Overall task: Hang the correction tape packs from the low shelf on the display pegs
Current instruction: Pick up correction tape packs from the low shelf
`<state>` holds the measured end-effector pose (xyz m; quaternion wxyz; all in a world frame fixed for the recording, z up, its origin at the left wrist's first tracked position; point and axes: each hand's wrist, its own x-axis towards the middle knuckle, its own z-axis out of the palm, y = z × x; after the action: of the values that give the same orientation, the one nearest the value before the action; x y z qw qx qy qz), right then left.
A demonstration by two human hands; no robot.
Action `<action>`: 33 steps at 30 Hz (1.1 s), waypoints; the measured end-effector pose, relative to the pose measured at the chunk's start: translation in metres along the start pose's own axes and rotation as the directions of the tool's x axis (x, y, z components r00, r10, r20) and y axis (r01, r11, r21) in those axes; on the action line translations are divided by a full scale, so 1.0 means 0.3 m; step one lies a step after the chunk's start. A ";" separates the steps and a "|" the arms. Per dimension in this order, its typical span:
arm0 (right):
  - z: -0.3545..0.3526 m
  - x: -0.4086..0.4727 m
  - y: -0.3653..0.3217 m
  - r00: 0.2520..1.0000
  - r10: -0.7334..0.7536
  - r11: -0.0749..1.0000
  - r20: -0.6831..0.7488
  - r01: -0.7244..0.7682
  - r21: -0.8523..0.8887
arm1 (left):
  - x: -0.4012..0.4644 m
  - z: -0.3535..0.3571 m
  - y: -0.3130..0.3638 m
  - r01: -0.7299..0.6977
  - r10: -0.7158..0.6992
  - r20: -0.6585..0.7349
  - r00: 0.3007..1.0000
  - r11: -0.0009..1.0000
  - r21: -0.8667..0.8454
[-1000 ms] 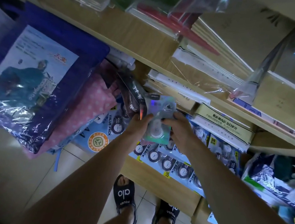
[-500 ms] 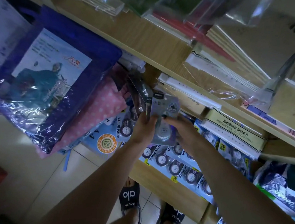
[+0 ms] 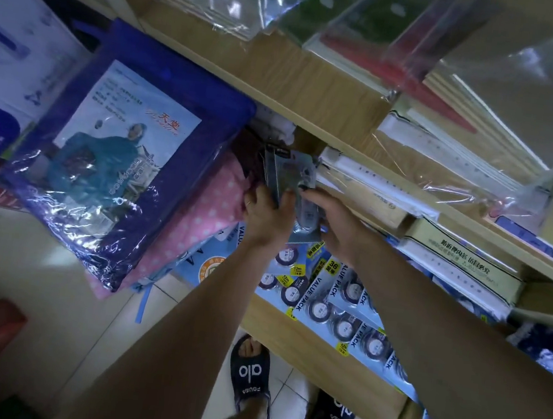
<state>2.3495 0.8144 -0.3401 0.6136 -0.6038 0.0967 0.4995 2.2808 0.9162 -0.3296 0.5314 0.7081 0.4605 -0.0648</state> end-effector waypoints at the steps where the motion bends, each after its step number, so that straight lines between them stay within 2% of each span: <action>1: -0.002 -0.002 0.000 1.000 0.015 1.000 -0.003 -0.015 0.008 | -0.001 0.002 0.000 -0.003 0.004 0.013 1.000 1.000 -0.022; 6: -0.001 -0.022 -0.019 0.998 0.061 0.995 0.015 -0.062 0.072 | -0.005 0.005 0.006 -0.005 0.010 0.039 0.999 0.993 -0.118; 9: 0.005 -0.053 -0.007 0.993 0.086 0.982 0.084 -0.099 0.159 | -0.018 0.011 -0.012 0.027 -0.003 0.095 0.995 0.967 -0.254; 13: 0.011 -0.096 0.042 0.989 0.130 0.955 0.067 -0.144 0.260 | -0.056 0.007 -0.051 0.031 0.002 0.116 0.993 0.958 -0.287; 18: 0.009 -0.159 0.079 0.990 0.106 0.959 0.093 -0.127 0.252 | -0.121 -0.012 -0.080 0.003 0.036 0.142 0.989 0.964 -0.266; 24: -0.008 -0.278 0.102 0.997 0.070 0.970 0.029 -0.075 0.232 | -0.253 -0.035 -0.067 0.020 0.057 0.217 0.975 0.942 -0.336; 29: 0.022 -0.444 0.061 1.000 -0.008 0.997 -0.023 0.010 0.083 | -0.408 -0.065 -0.012 0.016 0.067 0.218 0.974 0.933 -0.359; 33: 0.037 -0.584 0.010 0.994 -0.096 0.995 -0.053 0.098 0.037 | -0.549 -0.100 0.070 0.011 0.071 0.201 0.977 0.925 -0.380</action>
<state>2.2575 0.7360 -0.2128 0.6463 -0.6081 0.0926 0.4516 2.1905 0.8442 -0.2066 0.7049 0.5882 0.3943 -0.0412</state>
